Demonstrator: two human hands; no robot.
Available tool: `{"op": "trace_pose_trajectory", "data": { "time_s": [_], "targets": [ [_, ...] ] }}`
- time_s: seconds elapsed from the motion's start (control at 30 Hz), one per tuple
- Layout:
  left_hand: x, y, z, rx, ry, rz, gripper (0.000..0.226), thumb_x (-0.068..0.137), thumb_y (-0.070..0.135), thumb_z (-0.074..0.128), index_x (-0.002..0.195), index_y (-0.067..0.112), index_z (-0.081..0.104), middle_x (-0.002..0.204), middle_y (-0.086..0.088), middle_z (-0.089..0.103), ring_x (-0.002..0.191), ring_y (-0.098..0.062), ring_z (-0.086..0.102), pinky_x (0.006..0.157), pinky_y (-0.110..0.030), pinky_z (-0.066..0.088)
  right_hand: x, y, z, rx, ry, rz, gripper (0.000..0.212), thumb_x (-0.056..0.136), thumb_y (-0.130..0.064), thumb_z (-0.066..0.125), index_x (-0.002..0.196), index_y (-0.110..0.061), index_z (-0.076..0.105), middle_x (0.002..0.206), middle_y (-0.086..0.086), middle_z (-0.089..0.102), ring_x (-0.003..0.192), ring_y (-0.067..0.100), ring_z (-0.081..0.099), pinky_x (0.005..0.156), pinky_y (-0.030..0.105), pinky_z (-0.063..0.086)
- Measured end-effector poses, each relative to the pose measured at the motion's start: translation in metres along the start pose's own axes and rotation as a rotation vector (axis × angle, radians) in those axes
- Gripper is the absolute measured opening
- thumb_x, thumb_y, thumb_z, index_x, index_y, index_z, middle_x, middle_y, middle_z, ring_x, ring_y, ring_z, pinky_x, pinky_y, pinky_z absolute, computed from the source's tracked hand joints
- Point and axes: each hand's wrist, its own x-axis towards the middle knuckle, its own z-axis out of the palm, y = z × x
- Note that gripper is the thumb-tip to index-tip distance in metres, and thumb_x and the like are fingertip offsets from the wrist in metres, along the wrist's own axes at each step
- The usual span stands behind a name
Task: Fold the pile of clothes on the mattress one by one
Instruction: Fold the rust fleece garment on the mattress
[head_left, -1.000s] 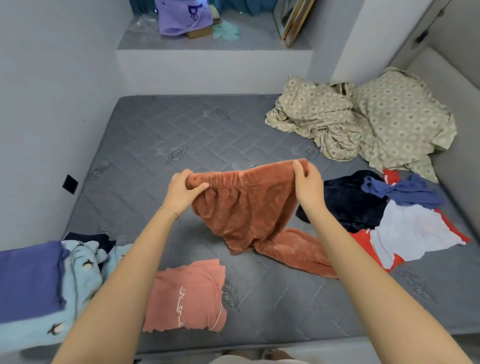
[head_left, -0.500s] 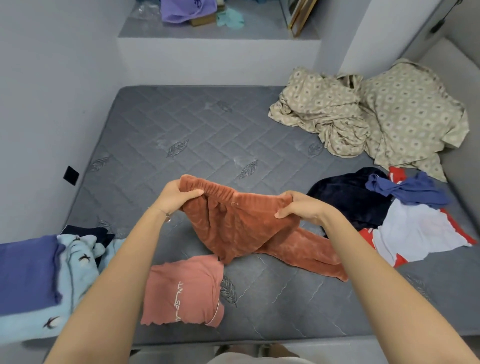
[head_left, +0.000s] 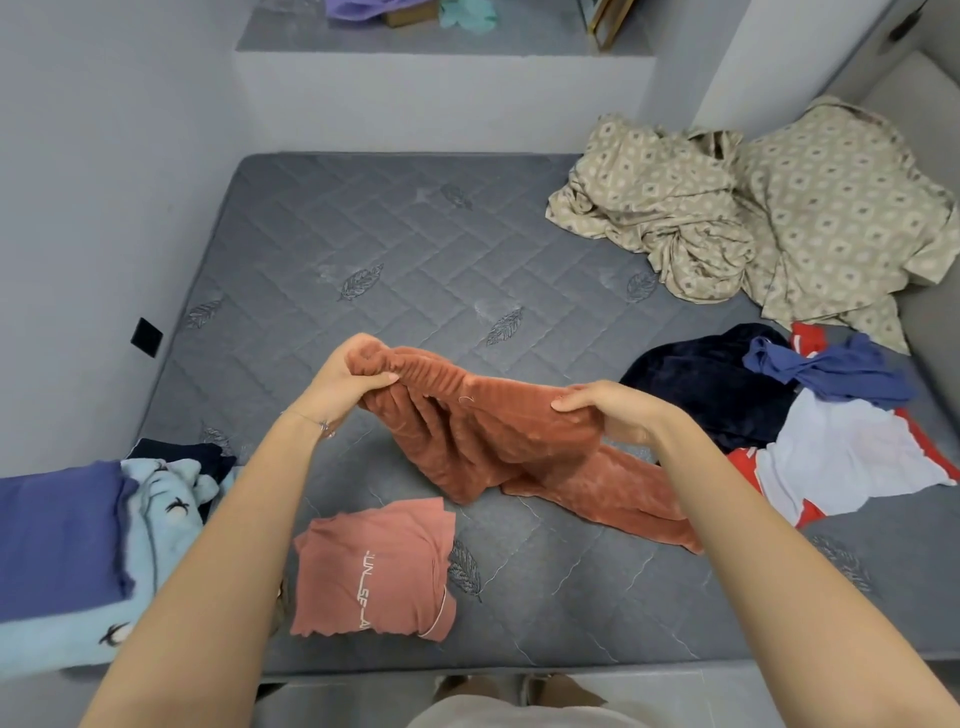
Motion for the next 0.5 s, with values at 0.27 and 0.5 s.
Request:
{"op": "trace_pose_trajectory", "data": {
  "time_s": [0.27, 0.5],
  "targets": [
    [0.000, -0.009, -0.012, -0.081, -0.186, -0.088, 0.046, 0.070, 0.012, 0.078, 0.111, -0.001, 0.062, 0.103, -0.019, 0.070, 0.096, -0.029, 0.068, 0.081, -0.037, 0.055, 0.005, -0.001, -0.003, 0.050, 0.448, -0.328, 0.027, 0.077, -0.021, 0.080, 0.099, -0.010, 0.067, 0.096, 0.004, 0.070, 0.092, 0.021, 0.065, 0.084, 0.033, 0.046],
    [-0.002, -0.007, -0.007, -0.084, -0.293, -0.194, 0.061, 0.057, 0.038, 0.086, 0.104, 0.004, 0.069, 0.091, -0.012, 0.072, 0.087, -0.023, 0.068, 0.075, -0.032, 0.053, 0.003, -0.002, -0.005, 0.073, 0.557, -0.360, 0.025, 0.077, -0.006, 0.078, 0.079, -0.014, 0.054, 0.074, 0.002, 0.057, 0.067, 0.013, 0.054, 0.059, 0.023, 0.042]
  ]
}}
